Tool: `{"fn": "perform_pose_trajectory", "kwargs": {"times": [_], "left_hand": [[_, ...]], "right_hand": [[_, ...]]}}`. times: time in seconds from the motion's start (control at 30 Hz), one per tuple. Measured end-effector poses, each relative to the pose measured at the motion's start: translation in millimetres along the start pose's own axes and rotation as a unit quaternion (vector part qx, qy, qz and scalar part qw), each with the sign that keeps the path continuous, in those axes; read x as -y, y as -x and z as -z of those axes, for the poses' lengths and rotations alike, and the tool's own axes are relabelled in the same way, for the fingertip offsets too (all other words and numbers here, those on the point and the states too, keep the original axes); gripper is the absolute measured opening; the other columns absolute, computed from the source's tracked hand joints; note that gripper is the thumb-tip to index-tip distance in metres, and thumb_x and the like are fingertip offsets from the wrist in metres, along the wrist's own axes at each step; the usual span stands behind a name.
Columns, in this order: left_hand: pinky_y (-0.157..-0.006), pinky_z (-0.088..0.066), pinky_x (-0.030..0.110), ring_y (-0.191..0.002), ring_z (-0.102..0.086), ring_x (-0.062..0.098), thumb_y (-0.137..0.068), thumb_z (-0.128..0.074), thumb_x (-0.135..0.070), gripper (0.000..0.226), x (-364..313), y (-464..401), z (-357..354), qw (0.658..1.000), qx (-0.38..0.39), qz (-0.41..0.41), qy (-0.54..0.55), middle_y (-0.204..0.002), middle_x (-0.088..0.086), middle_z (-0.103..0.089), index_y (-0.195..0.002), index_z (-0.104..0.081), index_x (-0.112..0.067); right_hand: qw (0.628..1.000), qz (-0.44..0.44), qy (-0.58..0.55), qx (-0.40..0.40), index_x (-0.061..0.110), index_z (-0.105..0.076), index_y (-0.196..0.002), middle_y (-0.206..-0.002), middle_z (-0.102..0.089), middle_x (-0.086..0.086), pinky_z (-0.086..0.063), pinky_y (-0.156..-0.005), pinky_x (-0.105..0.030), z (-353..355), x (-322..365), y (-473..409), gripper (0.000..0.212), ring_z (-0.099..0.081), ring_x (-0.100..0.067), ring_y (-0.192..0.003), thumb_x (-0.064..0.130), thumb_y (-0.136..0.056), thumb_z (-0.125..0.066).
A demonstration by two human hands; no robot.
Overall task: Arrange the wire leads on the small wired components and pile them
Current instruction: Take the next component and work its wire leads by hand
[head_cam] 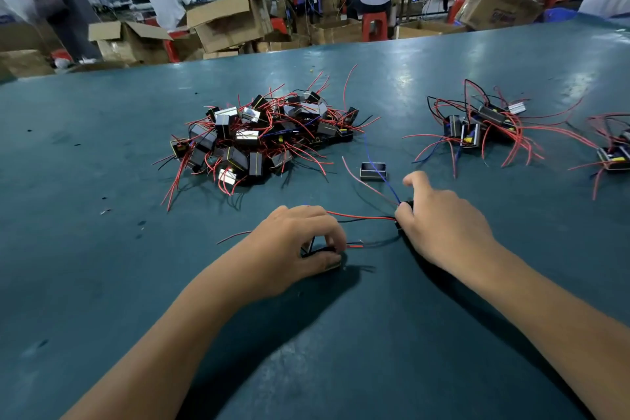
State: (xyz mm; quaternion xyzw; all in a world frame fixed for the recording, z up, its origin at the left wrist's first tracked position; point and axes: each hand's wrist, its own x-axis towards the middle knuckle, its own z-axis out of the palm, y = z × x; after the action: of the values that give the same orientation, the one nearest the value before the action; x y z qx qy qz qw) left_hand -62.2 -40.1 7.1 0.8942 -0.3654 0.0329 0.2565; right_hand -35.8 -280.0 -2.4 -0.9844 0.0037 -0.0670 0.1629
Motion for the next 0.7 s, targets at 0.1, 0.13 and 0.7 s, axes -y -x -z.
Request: {"fn": "perform_pose_trajectory", "kwargs": {"times": [0.1,0.13,0.7], "left_hand": [[-0.079,-0.046,0.039,-0.086,-0.052,0.01,-0.094,-0.071,-0.027,0.008,1,0,0,1.0,0.008,0.001,-0.002,-0.092,-0.021,-0.056,-0.096,-0.065,-0.031],[-0.08,-0.045,0.037,-0.084,-0.052,0.01,-0.094,-0.071,-0.027,0.01,1,0,0,1.0,0.009,0.003,-0.003,-0.091,-0.023,-0.055,-0.096,-0.063,-0.032],[-0.09,-0.038,0.03,-0.082,-0.055,0.008,-0.095,-0.065,-0.017,0.014,-6,2,3,0.998,-0.002,0.044,-0.039,-0.09,-0.026,-0.056,-0.1,-0.06,-0.029]], "right_hand": [[1.0,-0.007,0.005,0.005,0.019,-0.039,-0.133,-0.1,-0.064,-0.012,-0.041,-0.07,-0.039,5,1,1,0.037,-0.058,-0.035,-0.089,0.034,-0.099,-0.036],[1.0,0.006,-0.004,-0.014,0.02,-0.04,-0.132,-0.1,-0.065,-0.013,-0.042,-0.072,-0.04,10,-2,0,0.035,-0.059,-0.036,-0.09,0.034,-0.1,-0.036],[0.953,0.287,0.03,0.087,0.026,-0.064,-0.112,-0.085,-0.048,0.014,-0.044,-0.078,-0.029,27,-23,-15,0.021,-0.046,-0.007,-0.077,0.036,-0.093,-0.065]]}}
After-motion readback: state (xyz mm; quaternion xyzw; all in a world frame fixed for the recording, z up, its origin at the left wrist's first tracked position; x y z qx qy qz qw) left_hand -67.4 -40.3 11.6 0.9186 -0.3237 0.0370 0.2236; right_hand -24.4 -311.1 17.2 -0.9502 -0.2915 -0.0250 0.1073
